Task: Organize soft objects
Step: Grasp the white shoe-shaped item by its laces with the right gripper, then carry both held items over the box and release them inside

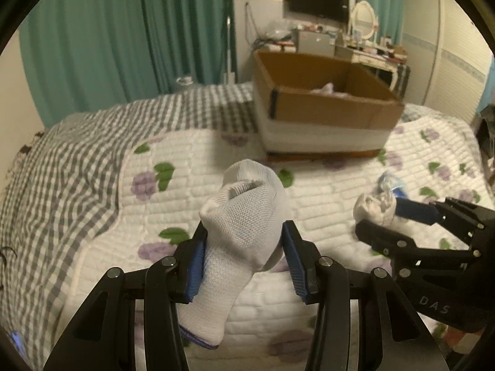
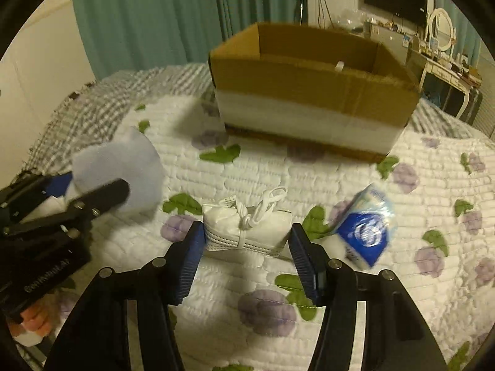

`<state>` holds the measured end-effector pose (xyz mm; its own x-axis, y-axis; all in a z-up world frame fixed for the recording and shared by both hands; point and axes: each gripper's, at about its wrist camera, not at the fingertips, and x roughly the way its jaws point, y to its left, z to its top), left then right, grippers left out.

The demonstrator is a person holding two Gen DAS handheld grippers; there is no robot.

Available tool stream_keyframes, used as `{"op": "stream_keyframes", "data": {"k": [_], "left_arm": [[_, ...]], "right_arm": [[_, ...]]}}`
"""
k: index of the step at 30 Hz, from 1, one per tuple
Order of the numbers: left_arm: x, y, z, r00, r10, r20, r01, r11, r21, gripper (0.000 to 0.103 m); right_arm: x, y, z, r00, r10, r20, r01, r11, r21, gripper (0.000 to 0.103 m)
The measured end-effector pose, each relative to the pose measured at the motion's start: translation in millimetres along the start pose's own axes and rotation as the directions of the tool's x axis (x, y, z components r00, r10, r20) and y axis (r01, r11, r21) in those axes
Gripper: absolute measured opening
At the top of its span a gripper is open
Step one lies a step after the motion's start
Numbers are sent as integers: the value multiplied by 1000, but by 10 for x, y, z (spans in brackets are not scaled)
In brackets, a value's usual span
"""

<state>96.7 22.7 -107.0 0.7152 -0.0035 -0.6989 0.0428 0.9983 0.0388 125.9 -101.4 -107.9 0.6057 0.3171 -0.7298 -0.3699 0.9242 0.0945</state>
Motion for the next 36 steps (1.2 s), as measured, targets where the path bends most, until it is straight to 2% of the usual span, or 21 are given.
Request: {"op": "stream_keyframes", "data": {"k": [5, 11, 14, 18, 24, 31, 35, 36], "left_arm": [[-400, -244, 230, 997, -9, 82, 6, 999, 36, 46], [-789, -577, 552, 985, -37, 170, 19, 994, 106, 46], [-809, -682, 788, 981, -51, 189, 28, 992, 121, 46], [-628, -753, 1199, 978, -64, 201, 41, 993, 115, 46], [-16, -796, 1640, 984, -56, 171, 43, 996, 78, 46], [745, -802, 1818, 989, -65, 130, 54, 995, 89, 48], [1012, -813, 1829, 990, -75, 115, 62, 992, 114, 49], [1049, -826, 1837, 991, -73, 113, 59, 991, 119, 57]], "right_arm": [[-576, -182, 167, 992, 13, 124, -14, 1000, 7, 56], [-1250, -444, 544, 964, -12, 264, 12, 1000, 4, 56], [-1470, -544, 775, 951, -37, 308, 44, 999, -16, 56], [-1574, -682, 1074, 937, -59, 345, 75, 997, -33, 56], [-1236, -975, 1514, 942, -56, 331, 63, 998, -9, 56], [-468, -1234, 1813, 963, -57, 264, 59, 998, -1, 56], [-34, -1337, 1876, 975, -60, 215, 65, 998, -13, 56], [58, -1350, 1888, 977, -58, 206, 62, 998, -12, 56]]}}
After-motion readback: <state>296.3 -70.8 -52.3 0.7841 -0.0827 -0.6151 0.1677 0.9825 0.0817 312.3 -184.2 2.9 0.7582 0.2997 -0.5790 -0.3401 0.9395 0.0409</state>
